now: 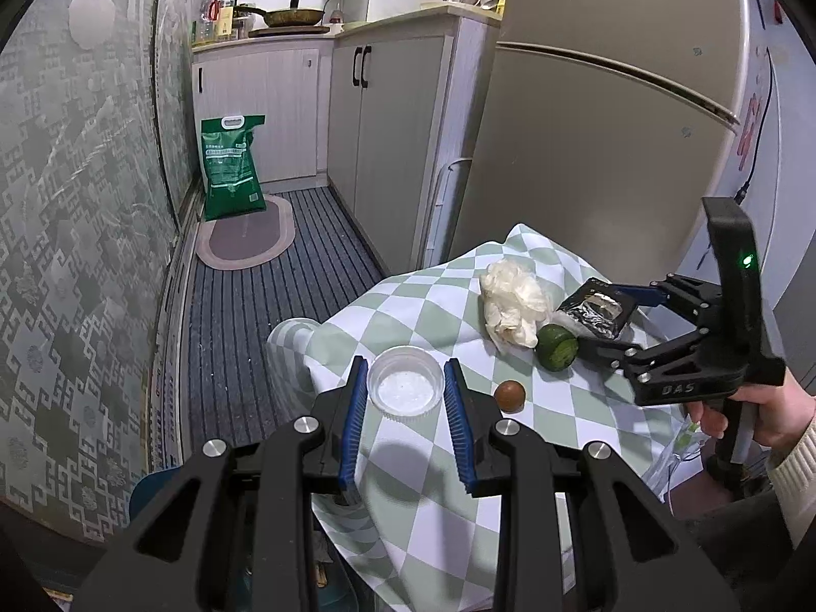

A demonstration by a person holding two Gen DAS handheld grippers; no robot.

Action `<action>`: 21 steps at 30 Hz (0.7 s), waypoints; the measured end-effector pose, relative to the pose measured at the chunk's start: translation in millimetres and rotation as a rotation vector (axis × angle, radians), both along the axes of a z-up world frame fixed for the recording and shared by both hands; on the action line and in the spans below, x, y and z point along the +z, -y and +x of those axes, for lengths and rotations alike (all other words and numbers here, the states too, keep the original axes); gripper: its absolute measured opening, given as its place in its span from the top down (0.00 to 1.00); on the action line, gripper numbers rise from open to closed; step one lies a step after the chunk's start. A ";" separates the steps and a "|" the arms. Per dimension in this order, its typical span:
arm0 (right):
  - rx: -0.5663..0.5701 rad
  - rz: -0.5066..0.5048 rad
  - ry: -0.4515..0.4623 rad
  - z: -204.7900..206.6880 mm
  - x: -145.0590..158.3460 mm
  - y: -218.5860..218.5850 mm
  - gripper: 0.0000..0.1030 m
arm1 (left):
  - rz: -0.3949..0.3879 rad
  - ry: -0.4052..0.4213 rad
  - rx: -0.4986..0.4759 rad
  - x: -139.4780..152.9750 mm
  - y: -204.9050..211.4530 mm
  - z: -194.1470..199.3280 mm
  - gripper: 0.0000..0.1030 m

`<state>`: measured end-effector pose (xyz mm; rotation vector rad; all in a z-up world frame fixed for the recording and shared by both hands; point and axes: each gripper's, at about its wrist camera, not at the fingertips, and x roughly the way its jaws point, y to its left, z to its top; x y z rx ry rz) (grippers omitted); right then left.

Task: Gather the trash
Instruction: 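Grasp the black snack package with the right gripper while the left gripper grasps the clear plastic cup, then carry the plastic cup with the left gripper over the bin while the right gripper carries the black package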

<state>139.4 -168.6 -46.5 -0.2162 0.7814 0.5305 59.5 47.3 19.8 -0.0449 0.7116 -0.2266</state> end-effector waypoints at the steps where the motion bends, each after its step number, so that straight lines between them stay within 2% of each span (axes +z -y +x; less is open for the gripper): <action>1: 0.000 -0.007 0.005 -0.5 -0.4 -1.1 0.26 | -0.002 0.003 0.001 0.8 -0.6 -1.4 0.69; 8: -0.003 -0.003 0.015 -2.9 3.1 -2.6 0.30 | -0.023 0.064 0.038 15.1 -9.7 -13.6 0.69; 14: 0.005 0.027 0.064 -11.7 25.4 -8.4 0.30 | -0.059 0.120 0.097 31.6 -28.0 -28.4 0.69; 21: 0.074 0.064 0.108 -27.5 49.8 -36.7 0.30 | -0.060 0.133 0.180 36.8 -53.0 -40.0 0.69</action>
